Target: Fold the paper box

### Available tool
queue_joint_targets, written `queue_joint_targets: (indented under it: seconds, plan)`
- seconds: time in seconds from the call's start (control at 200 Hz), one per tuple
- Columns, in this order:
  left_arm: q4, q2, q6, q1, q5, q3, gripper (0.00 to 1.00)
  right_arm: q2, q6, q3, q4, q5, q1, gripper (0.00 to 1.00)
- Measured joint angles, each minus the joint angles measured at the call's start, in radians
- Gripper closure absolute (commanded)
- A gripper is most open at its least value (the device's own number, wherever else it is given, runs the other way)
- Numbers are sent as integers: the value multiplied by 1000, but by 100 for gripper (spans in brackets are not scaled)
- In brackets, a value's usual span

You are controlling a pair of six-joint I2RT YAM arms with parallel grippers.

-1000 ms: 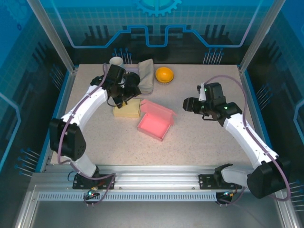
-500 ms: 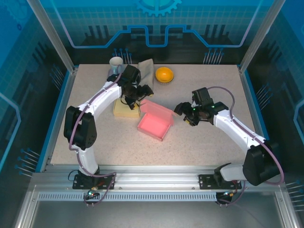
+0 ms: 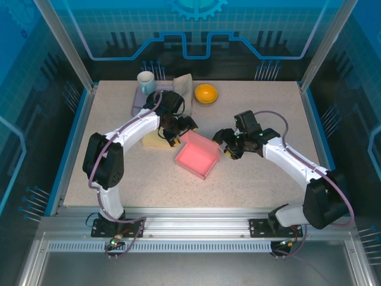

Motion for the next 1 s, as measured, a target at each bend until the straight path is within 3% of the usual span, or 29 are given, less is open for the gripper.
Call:
queue_joint_targets:
  seconds: [0.395,0.55,0.78,0.89,1.0]
  plan:
    - [38,-46,-46,-41,-11,-62,20,14,65,0,30,-5,46,33]
    - [51,-47,-69,-45,-19,-82,29,16,98,0,49,-14,68,33]
    - [93,-51,-129,-53,-34,-105,57,16,107,0,52,-15,79,33]
    - [106,-64,-170,-61,-49,-122,62,18,107,0,52,-16,80,33]
    - [126,-82,-222,-63,-54,-145,73,20,106,-2,52,-15,89,33]
